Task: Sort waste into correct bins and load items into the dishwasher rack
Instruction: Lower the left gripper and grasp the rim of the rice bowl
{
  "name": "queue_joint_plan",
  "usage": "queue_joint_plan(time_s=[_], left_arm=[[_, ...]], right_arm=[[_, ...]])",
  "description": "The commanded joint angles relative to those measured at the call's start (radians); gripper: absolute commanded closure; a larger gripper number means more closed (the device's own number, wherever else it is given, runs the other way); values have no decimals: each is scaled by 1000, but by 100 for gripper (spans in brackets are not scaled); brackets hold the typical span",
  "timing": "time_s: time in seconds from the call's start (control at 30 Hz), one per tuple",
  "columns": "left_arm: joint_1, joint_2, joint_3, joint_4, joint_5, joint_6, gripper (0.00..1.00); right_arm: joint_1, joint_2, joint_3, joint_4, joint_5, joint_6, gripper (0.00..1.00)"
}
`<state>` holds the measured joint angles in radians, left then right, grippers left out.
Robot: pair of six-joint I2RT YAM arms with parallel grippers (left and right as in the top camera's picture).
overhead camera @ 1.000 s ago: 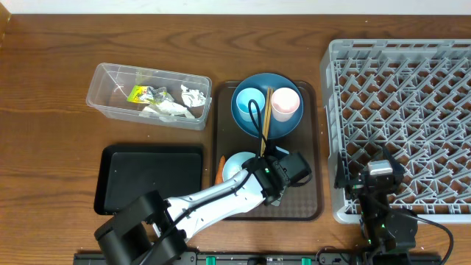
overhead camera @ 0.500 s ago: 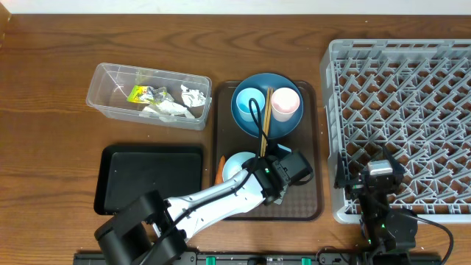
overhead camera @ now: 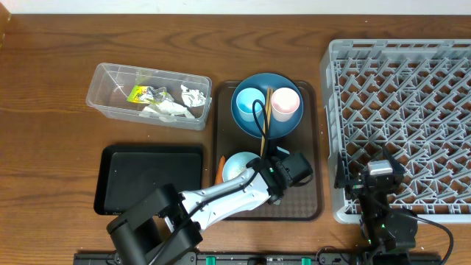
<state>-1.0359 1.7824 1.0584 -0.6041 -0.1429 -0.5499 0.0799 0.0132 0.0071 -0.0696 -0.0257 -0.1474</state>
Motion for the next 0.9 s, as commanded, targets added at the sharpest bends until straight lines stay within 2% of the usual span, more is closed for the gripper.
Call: queue_joint_plan(time_s=[0.0,0.33,0.87], left_arm=[[4,5,-7,-3,-27,-5,71],[5,-1,-7,-6,-28,-5,80],[5,-18,-1,-8,-61,11,79]], right_arm=[[-14,-2,-2,-3,-1,-7,1],[-14,-2,-2,-3,-1,-7,1],[-14,-2,-2,-3,-1,-7,1]])
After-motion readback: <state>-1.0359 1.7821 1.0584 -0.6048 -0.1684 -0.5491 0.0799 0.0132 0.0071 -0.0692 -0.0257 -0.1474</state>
